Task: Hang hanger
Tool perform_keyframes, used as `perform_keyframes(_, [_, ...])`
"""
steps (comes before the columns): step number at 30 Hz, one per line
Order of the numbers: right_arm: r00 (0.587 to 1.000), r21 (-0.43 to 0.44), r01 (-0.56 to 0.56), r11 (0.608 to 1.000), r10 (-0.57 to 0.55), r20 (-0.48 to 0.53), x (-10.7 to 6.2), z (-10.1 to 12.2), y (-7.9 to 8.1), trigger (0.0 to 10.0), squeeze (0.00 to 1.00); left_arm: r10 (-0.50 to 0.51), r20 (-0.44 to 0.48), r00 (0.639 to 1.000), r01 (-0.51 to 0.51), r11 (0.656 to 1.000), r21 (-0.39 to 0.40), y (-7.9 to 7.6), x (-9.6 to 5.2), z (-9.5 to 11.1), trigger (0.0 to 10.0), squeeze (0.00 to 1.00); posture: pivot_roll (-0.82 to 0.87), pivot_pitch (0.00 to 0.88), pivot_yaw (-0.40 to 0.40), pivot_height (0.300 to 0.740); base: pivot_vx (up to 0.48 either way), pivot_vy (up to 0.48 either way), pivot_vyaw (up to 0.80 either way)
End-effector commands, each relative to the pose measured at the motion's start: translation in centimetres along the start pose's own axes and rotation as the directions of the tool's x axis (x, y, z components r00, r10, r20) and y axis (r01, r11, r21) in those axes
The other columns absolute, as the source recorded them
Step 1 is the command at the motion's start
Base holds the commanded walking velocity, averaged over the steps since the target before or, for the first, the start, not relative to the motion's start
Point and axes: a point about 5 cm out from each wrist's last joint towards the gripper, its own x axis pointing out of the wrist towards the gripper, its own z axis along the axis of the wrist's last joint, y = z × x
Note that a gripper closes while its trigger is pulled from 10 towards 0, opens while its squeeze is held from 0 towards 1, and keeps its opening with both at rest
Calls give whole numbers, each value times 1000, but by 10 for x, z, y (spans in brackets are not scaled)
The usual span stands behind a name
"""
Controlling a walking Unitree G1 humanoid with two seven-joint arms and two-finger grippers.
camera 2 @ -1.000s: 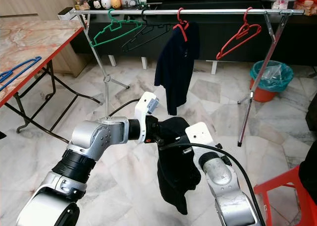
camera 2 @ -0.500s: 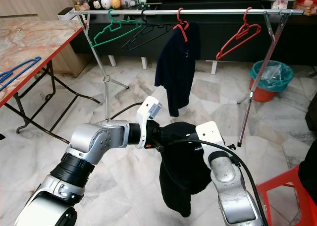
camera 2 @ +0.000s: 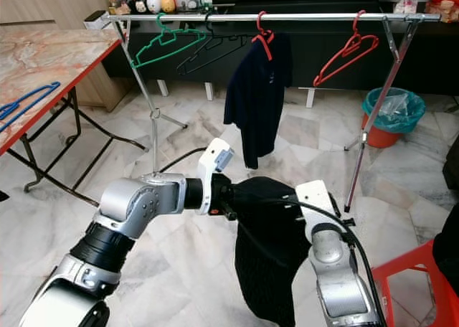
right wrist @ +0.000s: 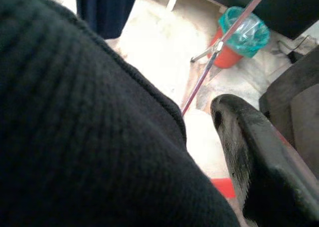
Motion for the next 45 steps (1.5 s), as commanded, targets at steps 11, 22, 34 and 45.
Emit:
perform_keyframes(11, [999, 88, 25, 996, -28, 37, 3, 5, -4, 0, 0, -15, 18, 1000, 14, 1000, 17, -2, -4, 2, 10000, 0, -42, 39, 90, 740, 0, 0, 0])
perform_keyframes(22, [999, 112, -26, 993, 21, 49, 3, 6, 0, 0, 0, -7, 19, 1000, 7, 1000, 15, -1, -4, 1, 10000, 0, -46, 45, 87, 740, 0, 0, 0])
perform_keyframes(34, [998, 105, -39, 994, 33, 58, 2, 9, 1, 0, 0, 18, -1, 1000, -18, 1000, 21, 5, -8, -4, 10000, 0, -50, 52, 99, 740, 0, 0, 0])
perform_keyframes(45, [997, 98, -52, 994, 45, 70, 0, 13, 3, 0, 0, 31, -20, 999, -30, 998, 47, 6, -11, -9, 10000, 0, -51, 55, 111, 740, 0, 0, 0])
